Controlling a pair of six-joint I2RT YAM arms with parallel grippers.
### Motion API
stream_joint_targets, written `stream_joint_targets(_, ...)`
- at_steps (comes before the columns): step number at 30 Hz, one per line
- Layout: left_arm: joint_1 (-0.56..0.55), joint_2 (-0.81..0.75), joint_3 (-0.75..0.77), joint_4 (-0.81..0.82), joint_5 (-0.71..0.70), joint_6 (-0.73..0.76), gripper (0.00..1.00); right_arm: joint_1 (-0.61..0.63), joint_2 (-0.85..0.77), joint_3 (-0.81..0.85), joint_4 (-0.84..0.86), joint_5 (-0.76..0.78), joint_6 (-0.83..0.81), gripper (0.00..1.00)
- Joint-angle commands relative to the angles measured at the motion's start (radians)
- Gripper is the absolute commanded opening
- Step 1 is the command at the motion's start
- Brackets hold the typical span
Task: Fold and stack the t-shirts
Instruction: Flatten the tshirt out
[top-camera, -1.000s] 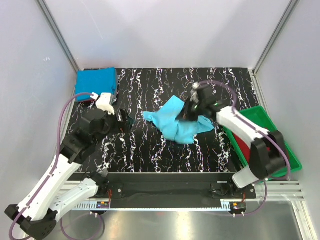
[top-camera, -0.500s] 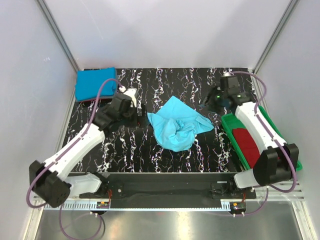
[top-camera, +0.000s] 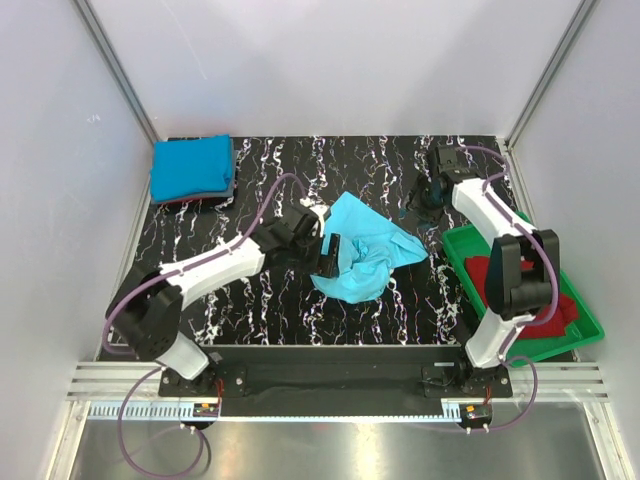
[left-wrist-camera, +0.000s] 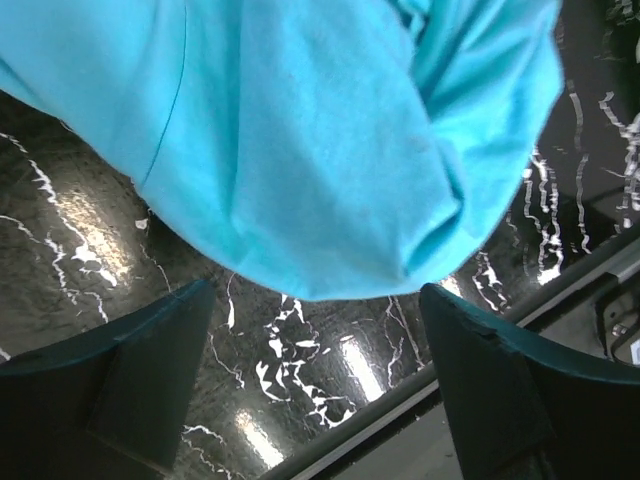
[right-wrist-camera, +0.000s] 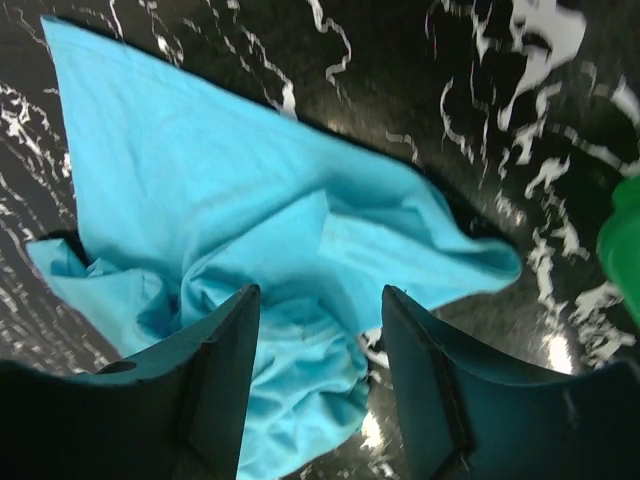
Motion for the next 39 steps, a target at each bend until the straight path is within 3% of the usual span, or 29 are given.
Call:
stream_joint_targets(1, -0.007, 0.036, 0.004, 0.104, 0.026, -0.021, 0.85, 0.003, 0.050, 0.092, 0.030, 0.025, -0.143, 0.59)
stream_joint_targets(6, -0.007, 0.079, 0.010, 0.130, 0.046, -0.011, 0.53, 0.005, 0.179, 0.113, -0.010, -0.039, -0.125, 0.57)
stream_joint_targets(10, -0.007, 0.067, -0.007, 0.134, 0.083, 0.002, 0.12, 0.009, 0.208, 0.102, 0.029, 0.040, -0.215, 0.58)
stream_joint_targets(12, -0.006, 0.050, -0.017, 0.130, 0.066, -0.009, 0.00, 0.009, 0.230, 0.122, 0.035, 0.006, -0.270, 0.58)
stream_joint_targets(16, -0.003, -0.015, -0.069, 0.113, 0.001, -0.041, 0.00, 0.009, 0.265, 0.133, 0.036, -0.140, -0.318, 0.58)
stream_joint_targets(20, 0.013, -0.108, -0.094, 0.085, -0.041, -0.061, 0.00, 0.008, 0.291, 0.100, 0.056, -0.128, -0.349, 0.52)
stream_joint_targets(23, 0.031, -0.144, -0.096, 0.050, -0.080, -0.078, 0.00, 0.008, 0.279, 0.088, 0.072, -0.115, -0.353, 0.29)
stream_joint_targets(24, 0.039, -0.151, -0.096, 0.042, -0.086, -0.084, 0.00, 0.008, 0.268, 0.090, 0.072, -0.106, -0.347, 0.13)
stream_joint_targets(25, 0.049, -0.168, -0.094, 0.026, -0.088, -0.090, 0.00, 0.008, 0.242, 0.094, 0.072, -0.077, -0.343, 0.04)
stream_joint_targets(26, 0.080, -0.176, -0.091, 0.019, -0.095, -0.100, 0.00, 0.008, 0.227, 0.103, 0.067, -0.054, -0.338, 0.00)
stream_joint_targets(30, 0.209, -0.213, -0.005, -0.030, -0.094, -0.086, 0.00, 0.008, 0.150, 0.212, 0.006, 0.163, -0.304, 0.00)
stream_joint_targets(31, 0.233, -0.217, 0.071, -0.063, -0.094, -0.078, 0.00, 0.006, 0.127, 0.285, -0.016, 0.269, -0.300, 0.00)
stream_joint_targets(34, 0.295, -0.217, 0.249, -0.157, -0.117, -0.034, 0.00, 0.002, 0.075, 0.442, -0.118, 0.389, -0.287, 0.00)
stream_joint_targets(39, 0.338, -0.268, 0.328, -0.234, -0.167, 0.006, 0.00, 0.001, -0.063, 0.538, -0.175, 0.391, -0.246, 0.00)
